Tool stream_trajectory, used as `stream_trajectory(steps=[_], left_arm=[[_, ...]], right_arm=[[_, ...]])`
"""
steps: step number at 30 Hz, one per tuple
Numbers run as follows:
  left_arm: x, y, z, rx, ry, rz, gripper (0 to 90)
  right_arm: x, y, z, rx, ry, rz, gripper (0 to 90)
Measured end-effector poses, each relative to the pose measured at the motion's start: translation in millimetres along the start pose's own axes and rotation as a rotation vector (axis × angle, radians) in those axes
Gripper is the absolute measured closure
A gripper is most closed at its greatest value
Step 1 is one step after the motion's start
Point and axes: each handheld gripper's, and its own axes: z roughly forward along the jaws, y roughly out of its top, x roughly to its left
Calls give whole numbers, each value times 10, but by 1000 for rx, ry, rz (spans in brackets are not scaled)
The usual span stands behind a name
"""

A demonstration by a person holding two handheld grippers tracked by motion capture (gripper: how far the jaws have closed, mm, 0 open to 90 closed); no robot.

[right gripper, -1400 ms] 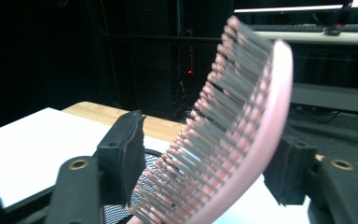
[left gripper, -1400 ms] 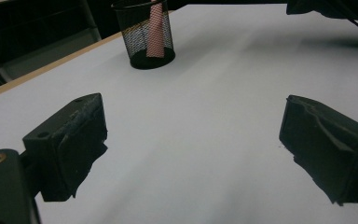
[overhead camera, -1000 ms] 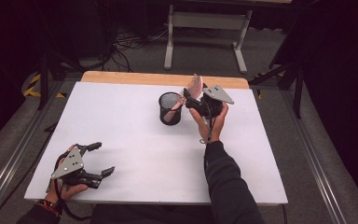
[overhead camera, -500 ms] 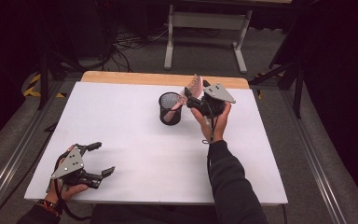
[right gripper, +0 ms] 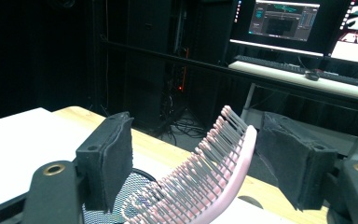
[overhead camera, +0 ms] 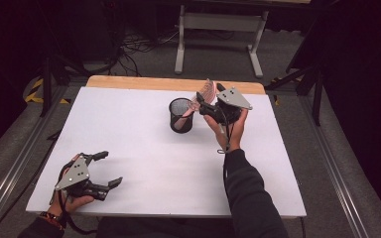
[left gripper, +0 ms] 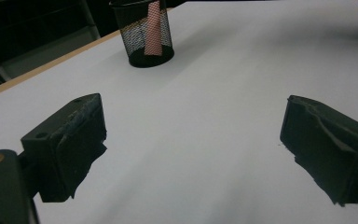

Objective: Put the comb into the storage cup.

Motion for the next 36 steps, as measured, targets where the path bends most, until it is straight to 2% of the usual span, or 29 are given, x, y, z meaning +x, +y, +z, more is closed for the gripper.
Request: stream_trajectory(steps=[9,17,20,26,32,36], left_arm=[[-2,1,4,3,-3,3,79],[-7,1,11,8,-5,4,79],[-9,0,12,6,-5,3,79],[-10,-1,12,7,-4,4,79],[-7,-3,20,10,-5,4,79],[-7,-5,28,12,-5,5,79]], right_arm=[[27,62,-74,-8,16,-30,257],[35,94,-142,-8,9,-60,250],[24,103,-171,-20,18,-52,248],[42,132,-240,-33,25,-70,238],[80,133,-284,-25,35,-111,224],[87,132,-315,-24,43,-121,212]])
